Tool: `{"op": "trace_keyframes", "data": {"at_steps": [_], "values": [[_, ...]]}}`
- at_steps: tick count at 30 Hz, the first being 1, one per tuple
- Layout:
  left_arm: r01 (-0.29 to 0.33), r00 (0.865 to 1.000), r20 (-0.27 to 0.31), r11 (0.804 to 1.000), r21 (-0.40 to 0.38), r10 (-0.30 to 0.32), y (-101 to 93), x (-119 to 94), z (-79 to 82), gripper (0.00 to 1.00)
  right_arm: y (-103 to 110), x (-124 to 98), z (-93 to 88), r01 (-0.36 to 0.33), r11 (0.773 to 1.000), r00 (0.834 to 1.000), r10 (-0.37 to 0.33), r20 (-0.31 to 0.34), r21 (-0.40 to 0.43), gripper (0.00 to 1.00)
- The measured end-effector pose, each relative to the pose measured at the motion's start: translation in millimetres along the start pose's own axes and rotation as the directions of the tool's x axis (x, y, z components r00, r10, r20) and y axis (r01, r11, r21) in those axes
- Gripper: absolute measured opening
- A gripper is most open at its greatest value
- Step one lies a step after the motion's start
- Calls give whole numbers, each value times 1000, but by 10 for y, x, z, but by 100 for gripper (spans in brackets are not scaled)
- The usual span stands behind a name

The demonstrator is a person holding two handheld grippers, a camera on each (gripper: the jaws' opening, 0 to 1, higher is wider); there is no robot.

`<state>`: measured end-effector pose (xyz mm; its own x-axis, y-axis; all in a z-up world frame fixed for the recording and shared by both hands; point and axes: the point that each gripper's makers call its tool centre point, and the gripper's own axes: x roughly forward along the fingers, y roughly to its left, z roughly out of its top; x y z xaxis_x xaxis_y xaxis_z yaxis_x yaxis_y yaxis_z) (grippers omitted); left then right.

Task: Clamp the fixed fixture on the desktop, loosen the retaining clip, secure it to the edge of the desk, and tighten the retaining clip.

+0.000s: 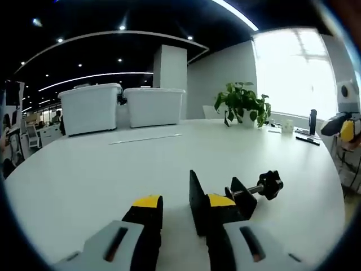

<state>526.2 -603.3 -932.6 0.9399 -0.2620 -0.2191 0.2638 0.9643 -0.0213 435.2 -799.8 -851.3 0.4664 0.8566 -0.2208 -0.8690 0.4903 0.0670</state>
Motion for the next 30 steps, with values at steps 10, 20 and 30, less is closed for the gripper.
{"op": "trace_keyframes", "data": {"at_steps": [10,20,30], "values": [[-6,1000,-10,1000,28,6,0,68,-18,30,-23,-7,-77,1,1000,1000,-1,-8,19,26],[5,1000,-31,999,43,-3,-43,86,-34,30,-56,45,-136,7,999,1000,-7,-10,47,25],[21,999,-37,999,36,-19,-77,102,-32,19,-72,110,-214,12,997,1000,-11,-14,73,25]]}}
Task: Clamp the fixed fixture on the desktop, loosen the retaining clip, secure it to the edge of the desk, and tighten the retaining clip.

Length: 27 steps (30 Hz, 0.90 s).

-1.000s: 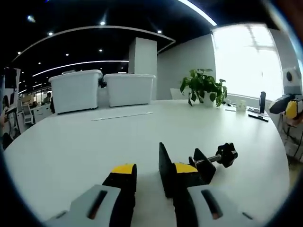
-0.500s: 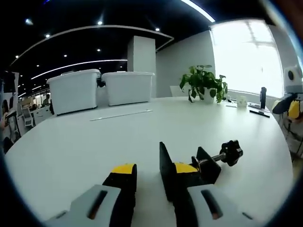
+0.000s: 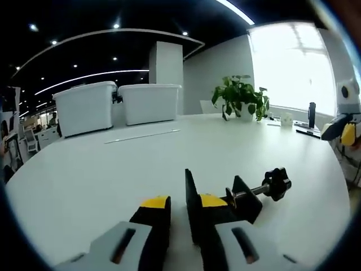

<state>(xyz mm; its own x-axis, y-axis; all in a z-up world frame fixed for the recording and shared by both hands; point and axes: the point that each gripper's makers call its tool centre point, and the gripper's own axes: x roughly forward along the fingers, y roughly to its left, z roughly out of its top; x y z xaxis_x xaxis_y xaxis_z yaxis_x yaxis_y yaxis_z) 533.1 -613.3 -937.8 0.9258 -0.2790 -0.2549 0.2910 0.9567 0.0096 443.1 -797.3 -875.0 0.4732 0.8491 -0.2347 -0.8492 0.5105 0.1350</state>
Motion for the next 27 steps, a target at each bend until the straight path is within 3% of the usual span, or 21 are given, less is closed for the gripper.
{"op": "trace_keyframes", "data": {"at_steps": [7,27], "values": [[30,999,10,999,21,-30,-35,33,24,5,-13,38,-33,-1,1000,1000,1,2,17,25],[43,998,33,998,39,-44,-121,-38,-6,5,12,199,-174,-13,999,1000,13,9,45,25]]}}
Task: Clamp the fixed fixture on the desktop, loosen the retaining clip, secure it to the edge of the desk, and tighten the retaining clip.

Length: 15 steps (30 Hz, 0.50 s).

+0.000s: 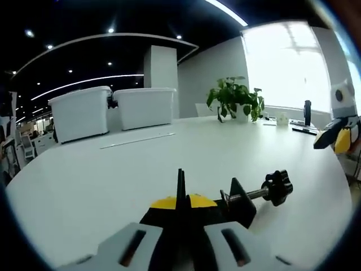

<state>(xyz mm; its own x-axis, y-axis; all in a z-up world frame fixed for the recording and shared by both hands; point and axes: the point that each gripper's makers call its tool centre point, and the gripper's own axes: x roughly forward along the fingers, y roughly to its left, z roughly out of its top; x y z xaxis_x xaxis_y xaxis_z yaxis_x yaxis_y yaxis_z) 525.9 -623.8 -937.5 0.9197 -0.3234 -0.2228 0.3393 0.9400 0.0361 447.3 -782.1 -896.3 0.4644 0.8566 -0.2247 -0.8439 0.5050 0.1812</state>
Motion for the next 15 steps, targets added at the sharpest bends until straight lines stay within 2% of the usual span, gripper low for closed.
{"op": "trace_keyframes", "data": {"at_steps": [5,15], "values": [[-8,1000,7,1000,13,8,-54,-36,-11,5,-11,69,-60,-4,1000,1000,4,-3,20,25],[-18,1000,17,999,36,17,-28,-12,2,5,-96,100,-138,1,997,1000,-2,13,75,24]]}}
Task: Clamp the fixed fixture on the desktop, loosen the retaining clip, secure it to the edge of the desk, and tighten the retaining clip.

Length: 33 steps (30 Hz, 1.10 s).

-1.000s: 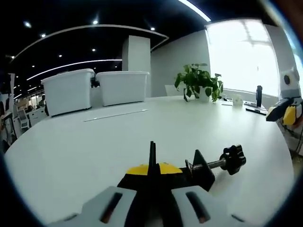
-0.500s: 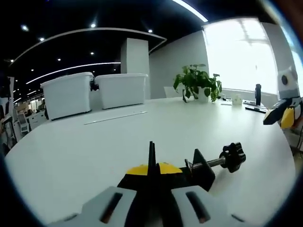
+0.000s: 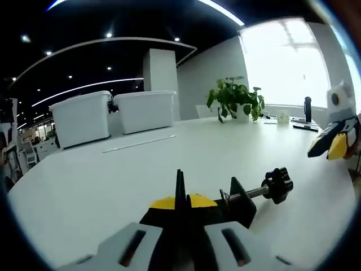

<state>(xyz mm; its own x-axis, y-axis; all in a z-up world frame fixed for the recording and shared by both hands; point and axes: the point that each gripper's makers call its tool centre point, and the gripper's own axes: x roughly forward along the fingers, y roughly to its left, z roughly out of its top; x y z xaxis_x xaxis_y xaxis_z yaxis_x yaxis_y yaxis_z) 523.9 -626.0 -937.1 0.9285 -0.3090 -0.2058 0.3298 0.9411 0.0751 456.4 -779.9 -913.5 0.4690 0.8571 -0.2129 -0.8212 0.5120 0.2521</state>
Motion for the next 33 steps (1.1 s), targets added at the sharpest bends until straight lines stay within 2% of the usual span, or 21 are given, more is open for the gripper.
{"op": "trace_keyframes", "data": {"at_steps": [10,20,24,30,32,33], "values": [[-7,1000,6,1000,15,7,-62,-36,-6,5,12,93,14,-27,1000,999,27,25,-11,24],[-10,1000,5,1000,12,10,-20,21,2,5,52,206,76,-55,997,996,58,62,-59,24],[-7,1000,6,1000,9,7,-21,28,4,5,44,248,150,-41,995,993,51,106,-92,24],[-7,1000,7,1000,9,6,-21,30,5,5,57,318,197,-55,995,990,65,121,-86,24],[15,1000,2,1000,-15,-15,-18,26,-1,5,78,342,232,-65,994,987,77,137,-89,24],[14,1000,3,1000,-10,-14,42,34,1,5,85,358,250,-66,993,986,79,146,-94,24]]}}
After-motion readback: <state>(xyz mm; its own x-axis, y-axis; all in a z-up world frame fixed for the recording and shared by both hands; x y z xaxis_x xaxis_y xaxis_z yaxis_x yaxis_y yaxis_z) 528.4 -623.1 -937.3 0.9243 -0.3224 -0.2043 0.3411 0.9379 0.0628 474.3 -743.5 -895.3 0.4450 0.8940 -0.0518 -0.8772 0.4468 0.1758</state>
